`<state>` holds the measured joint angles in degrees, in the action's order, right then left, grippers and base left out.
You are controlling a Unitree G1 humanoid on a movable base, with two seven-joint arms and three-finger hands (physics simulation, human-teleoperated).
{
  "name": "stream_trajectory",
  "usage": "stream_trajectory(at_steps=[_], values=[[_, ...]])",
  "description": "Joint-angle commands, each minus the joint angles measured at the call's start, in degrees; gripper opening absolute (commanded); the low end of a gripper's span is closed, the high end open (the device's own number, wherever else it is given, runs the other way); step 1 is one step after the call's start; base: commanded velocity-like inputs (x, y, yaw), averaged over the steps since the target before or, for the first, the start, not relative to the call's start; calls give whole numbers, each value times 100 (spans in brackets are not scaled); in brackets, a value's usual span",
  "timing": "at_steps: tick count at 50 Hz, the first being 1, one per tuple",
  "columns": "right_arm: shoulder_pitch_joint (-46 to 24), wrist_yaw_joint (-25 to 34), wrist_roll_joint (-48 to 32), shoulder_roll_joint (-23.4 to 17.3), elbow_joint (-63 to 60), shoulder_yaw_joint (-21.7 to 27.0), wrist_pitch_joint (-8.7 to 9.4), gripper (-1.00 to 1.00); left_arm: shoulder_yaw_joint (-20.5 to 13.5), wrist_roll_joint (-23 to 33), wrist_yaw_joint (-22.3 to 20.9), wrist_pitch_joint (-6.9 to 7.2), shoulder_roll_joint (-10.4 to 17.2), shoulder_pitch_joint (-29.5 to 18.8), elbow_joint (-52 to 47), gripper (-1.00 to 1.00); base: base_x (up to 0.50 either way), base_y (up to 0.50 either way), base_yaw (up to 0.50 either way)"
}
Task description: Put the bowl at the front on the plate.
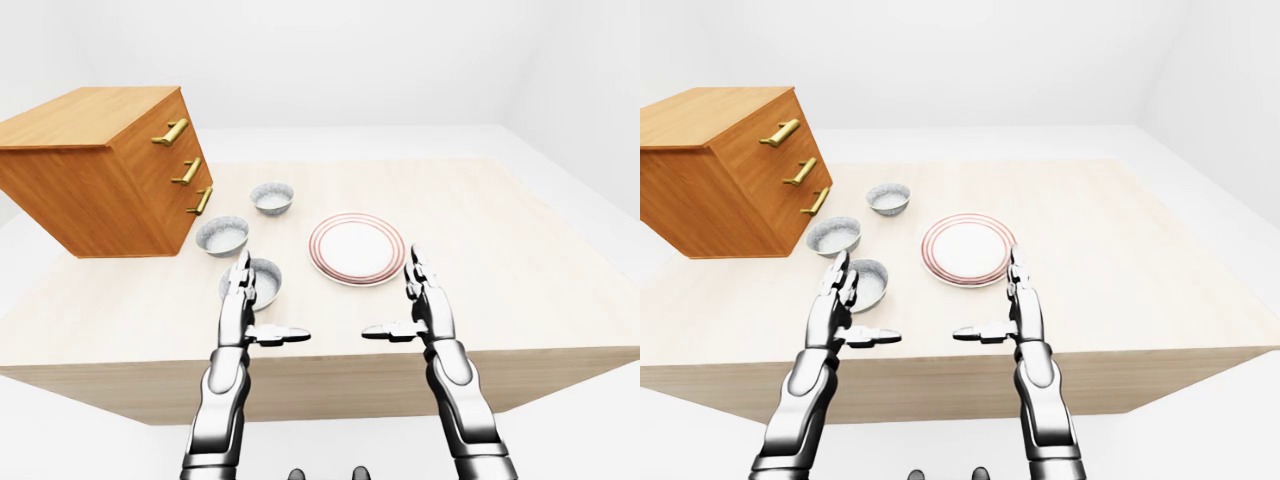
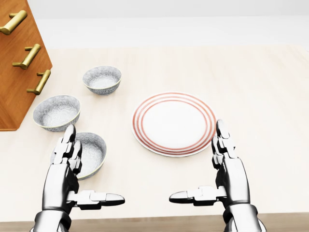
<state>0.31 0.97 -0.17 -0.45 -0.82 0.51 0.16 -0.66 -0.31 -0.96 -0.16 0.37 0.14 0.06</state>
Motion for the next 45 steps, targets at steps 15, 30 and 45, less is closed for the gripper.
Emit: stream_trajectory(at_steps=[15, 30, 45], values=[[-54, 223, 46, -86, -820, 178, 484, 100, -106, -59, -252, 341, 76, 71, -452, 100, 0, 0, 0], [-74, 274, 191, -122, -1837, 265, 484, 100, -270, -183, -344, 516, 119, 168, -1480, 100, 0, 0, 0], [58, 451, 411, -115, -2418, 310, 484, 100, -285, -218, -391, 516, 105, 256, -2284, 100, 29, 0, 0]])
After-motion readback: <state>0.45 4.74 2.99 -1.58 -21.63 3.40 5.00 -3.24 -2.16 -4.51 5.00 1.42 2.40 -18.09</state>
